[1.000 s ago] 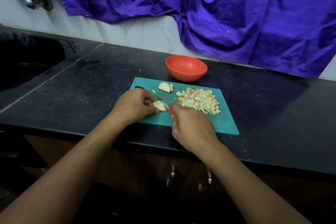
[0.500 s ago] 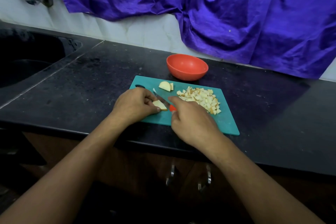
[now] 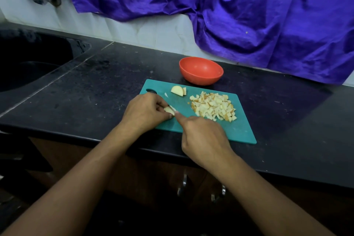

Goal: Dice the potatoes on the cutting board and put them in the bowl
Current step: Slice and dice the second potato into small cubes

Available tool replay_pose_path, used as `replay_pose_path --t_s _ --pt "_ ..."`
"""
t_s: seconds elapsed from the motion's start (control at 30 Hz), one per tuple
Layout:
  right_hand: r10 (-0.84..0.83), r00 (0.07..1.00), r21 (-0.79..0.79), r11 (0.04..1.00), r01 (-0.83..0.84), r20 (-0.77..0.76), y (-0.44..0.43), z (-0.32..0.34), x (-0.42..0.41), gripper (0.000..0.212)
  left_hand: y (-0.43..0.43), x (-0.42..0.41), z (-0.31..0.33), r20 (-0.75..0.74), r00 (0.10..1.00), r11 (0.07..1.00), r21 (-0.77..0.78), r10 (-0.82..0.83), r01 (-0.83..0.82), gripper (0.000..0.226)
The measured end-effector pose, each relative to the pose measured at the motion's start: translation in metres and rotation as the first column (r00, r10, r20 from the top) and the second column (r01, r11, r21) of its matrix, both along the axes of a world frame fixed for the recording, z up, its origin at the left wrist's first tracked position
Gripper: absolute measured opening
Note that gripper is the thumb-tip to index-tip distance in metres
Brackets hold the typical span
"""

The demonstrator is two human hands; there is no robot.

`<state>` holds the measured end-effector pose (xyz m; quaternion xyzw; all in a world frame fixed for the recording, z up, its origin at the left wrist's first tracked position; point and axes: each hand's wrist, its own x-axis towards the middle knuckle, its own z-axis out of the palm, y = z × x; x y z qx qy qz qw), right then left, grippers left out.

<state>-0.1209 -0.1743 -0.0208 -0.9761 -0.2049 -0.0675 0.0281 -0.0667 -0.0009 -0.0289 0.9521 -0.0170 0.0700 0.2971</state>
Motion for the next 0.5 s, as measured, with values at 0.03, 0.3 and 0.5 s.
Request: replay_pose_path --t_s 0.03,0.3,0.5 --pt "0.009 1.0 -0.004 1.0 -0.009 0.015 -0.003 -0.002 -0.001 0.066 0.0 0.0 0.0 0.0 1.0 1.0 -0.001 -0.004 0.004 0.023" --pt "-0.106 0.99 0.303 0.944 0.128 -0.09 -0.027 -0.01 -0.005 0.047 0.002 -0.001 -0.003 0.019 1.0 1.0 -0.019 0.004 -0.004 0.029" --pt "-0.117 0.977 0.43 0.884 0.183 -0.176 -0.02 0.006 0.002 0.044 0.006 0.0 -0.005 0.029 1.0 0.998 -0.057 -0.01 0.011 0.031"
